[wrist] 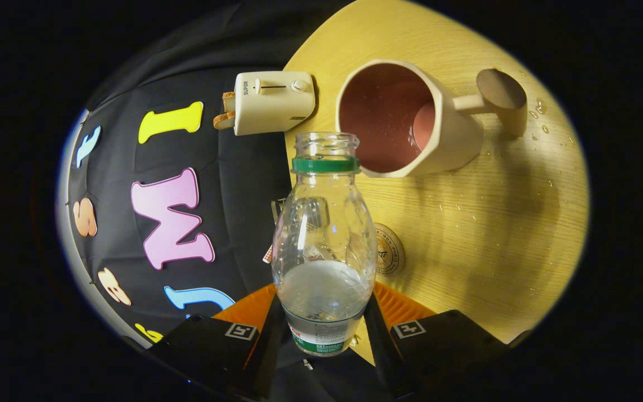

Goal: Take the bottle from table, then pour the juice into the cup, finally place the bottle on the coaster

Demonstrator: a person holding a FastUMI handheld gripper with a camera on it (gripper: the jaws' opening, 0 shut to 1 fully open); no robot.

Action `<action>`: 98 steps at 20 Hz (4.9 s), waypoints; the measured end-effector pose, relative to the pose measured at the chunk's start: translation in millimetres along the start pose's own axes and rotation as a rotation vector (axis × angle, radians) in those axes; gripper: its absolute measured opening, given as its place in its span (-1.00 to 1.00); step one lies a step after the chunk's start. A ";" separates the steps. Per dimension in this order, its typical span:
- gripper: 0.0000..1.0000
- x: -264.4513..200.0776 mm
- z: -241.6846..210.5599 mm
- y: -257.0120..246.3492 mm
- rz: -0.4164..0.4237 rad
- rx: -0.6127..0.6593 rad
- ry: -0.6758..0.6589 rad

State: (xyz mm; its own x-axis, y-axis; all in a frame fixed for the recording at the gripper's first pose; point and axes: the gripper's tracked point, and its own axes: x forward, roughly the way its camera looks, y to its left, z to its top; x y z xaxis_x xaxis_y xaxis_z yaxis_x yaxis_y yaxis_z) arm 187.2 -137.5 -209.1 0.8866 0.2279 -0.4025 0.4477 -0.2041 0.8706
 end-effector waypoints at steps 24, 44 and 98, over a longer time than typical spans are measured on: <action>0.46 8.8 3.1 13.6 0.012 0.241 0.042; 0.46 6.7 19.2 32.6 0.039 0.491 0.030; 0.47 -48.3 -25.4 -23.1 -0.123 -0.759 -0.112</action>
State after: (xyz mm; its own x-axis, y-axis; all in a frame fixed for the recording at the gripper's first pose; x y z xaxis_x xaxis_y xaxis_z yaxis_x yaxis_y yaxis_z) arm 131.2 -119.6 -202.5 0.8605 0.1009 -0.4994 0.3769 0.5337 0.7571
